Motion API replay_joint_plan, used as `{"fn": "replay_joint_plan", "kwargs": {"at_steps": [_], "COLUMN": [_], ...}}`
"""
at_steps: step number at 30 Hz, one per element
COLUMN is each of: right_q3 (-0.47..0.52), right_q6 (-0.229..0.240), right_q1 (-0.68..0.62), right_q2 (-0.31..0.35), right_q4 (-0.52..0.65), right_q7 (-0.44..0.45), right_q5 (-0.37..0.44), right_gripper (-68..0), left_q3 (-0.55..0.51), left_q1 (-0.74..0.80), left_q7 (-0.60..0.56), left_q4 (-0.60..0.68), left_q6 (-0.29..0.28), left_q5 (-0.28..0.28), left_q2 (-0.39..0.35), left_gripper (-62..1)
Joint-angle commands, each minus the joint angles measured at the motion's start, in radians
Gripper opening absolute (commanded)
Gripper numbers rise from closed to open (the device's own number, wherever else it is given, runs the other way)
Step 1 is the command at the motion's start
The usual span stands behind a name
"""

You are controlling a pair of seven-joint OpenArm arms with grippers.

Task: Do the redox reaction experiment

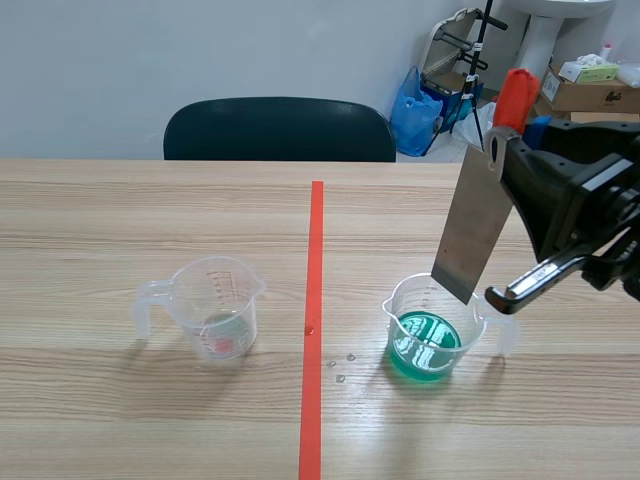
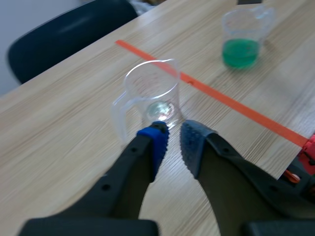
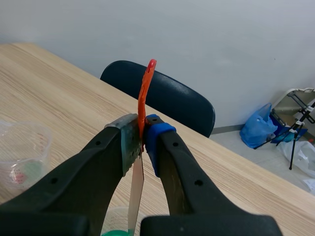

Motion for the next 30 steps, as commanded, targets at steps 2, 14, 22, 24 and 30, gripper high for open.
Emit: {"fn": "replay_joint_plan", "kwargs": {"at_steps": [2, 14, 22, 24, 30], "right_q3": [0.006, 0.006, 0.006, 0.006, 0.006], "right_q6": [-0.005, -0.005, -0.005, -0.005, -0.005], "right_q1": [0.013, 0.018, 0.018, 0.018, 0.018], "right_q2": [0.005, 0.005, 0.005, 0.005, 0.005], "right_q4": [0.028, 0.028, 0.028, 0.028, 0.028], "right_q7": [0.016, 0.016, 0.016, 0.016, 0.016], "right_q5": [0.007, 0.007, 0.007, 0.007, 0.007], "right_gripper": [-65.6, -65.6, -65.6, -65.6, -65.6], "left_q3": [0.087, 0.67, 0.992, 1.055, 1.179], "left_q1": [-0.13, -0.819, -1.16, -1.229, -1.372], "left_q7": [0.098, 0.519, 0.671, 0.694, 0.71], "left_q4": [0.011, 0.011, -0.051, -0.104, -0.256], "left_q6": [-0.045, 0.025, 0.137, 0.137, 0.152], "left_q5": [-0.134, -0.361, -0.361, -0.371, -0.401], "left_q2": [-0.07, -0.125, 0.029, 0.075, 0.205], "left_gripper": [-59.1, -59.1, -59.1, -59.1, -59.0]}}
